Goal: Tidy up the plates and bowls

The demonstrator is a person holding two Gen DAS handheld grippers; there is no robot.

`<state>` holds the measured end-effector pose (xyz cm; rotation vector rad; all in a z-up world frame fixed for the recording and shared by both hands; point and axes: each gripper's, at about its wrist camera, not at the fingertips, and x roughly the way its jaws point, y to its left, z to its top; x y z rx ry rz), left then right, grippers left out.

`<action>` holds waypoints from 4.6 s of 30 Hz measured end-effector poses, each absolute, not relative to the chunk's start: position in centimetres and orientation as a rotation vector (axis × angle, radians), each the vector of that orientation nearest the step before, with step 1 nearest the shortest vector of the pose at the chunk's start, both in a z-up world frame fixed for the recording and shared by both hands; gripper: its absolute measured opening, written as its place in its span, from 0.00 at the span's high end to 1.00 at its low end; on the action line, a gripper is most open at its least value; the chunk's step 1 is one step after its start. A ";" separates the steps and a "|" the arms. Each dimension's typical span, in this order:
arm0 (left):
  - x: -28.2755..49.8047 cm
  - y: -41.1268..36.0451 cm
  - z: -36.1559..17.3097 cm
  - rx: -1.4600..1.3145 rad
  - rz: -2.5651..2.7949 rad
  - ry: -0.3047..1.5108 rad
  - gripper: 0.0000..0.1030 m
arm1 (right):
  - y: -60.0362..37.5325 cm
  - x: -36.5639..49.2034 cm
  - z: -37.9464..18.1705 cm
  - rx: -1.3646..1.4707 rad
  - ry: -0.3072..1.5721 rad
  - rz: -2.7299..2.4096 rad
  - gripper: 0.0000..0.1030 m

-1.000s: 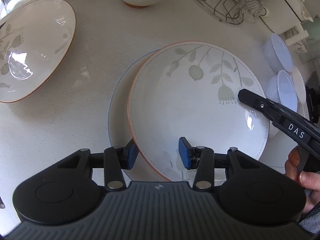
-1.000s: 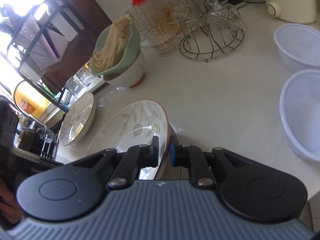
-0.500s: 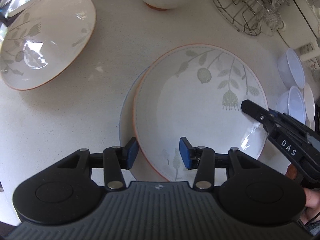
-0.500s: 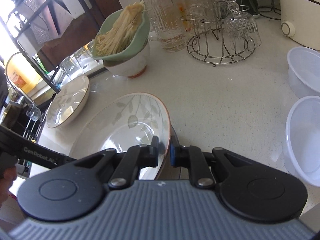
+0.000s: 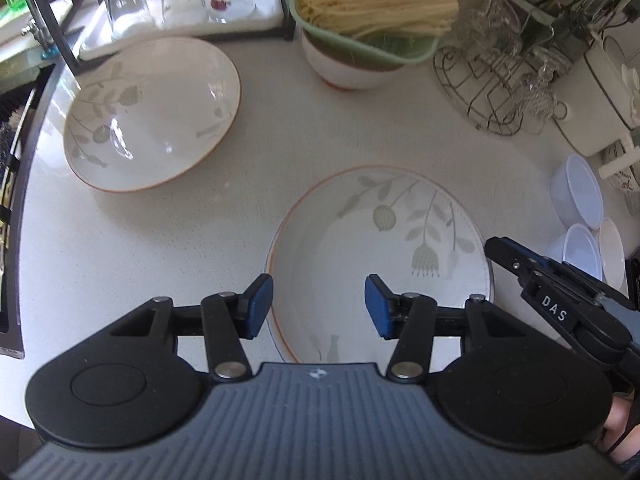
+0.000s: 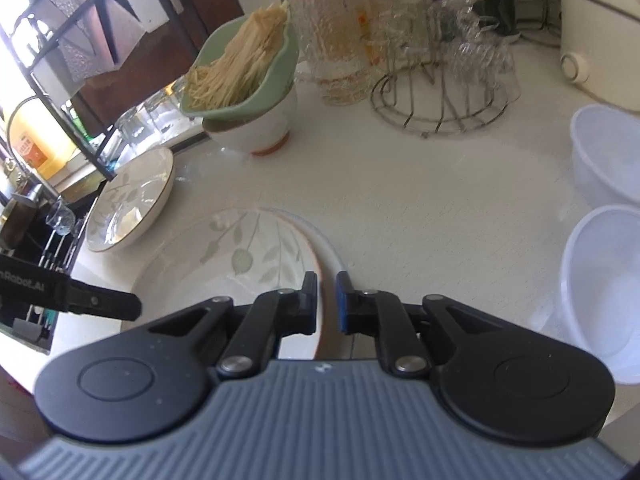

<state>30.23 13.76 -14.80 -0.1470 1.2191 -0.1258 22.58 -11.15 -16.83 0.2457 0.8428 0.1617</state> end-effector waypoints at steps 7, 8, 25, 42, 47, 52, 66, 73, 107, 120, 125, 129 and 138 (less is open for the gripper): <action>28.4 13.3 -10.4 -0.152 -0.132 1.095 0.45 | -12.4 20.6 -13.3 0.217 0.749 0.204 0.85; 27.9 13.1 -9.6 -0.143 -0.131 1.072 0.45 | -12.6 20.2 -12.6 0.212 0.734 0.210 0.85; 19.8 12.4 -1.0 -0.129 -0.093 0.850 0.40 | -14.9 13.3 -3.7 0.212 0.567 0.296 0.85; 14.0 14.1 -2.8 -0.170 -0.044 0.851 0.33 | -13.1 9.7 -4.3 0.232 0.594 0.369 0.75; 13.8 15.0 -3.3 -0.163 -0.042 0.849 0.29 | -12.1 9.0 -4.2 0.204 0.560 0.362 0.23; 13.5 15.2 -3.4 -0.152 0.014 0.816 0.19 | -11.7 9.5 -4.5 0.200 0.588 0.367 0.23; 10.7 10.4 -4.5 -0.240 0.092 0.816 0.15 | -15.0 9.9 -5.9 0.158 0.624 0.483 0.23; 8.8 9.1 -5.7 -0.314 0.201 0.814 0.15 | -16.2 9.6 -6.1 0.102 0.617 0.532 0.23; 28.1 23.0 -8.9 -0.220 0.043 0.895 0.15 | -5.2 22.2 -7.8 0.147 0.701 0.445 0.24; 33.6 32.0 -16.4 -0.290 0.062 0.981 0.16 | 0.9 28.8 -12.4 0.217 0.789 0.464 0.28; 34.4 33.5 -18.8 -0.301 0.078 0.990 0.17 | 3.3 30.2 -14.4 0.203 0.837 0.474 0.31; 35.6 34.7 -20.3 -0.344 0.083 0.999 0.30 | 4.7 32.2 -15.7 0.202 0.835 0.455 0.39; 39.7 36.0 -22.1 -0.391 0.095 1.001 0.67 | 7.5 37.6 -18.8 0.209 0.862 0.419 0.62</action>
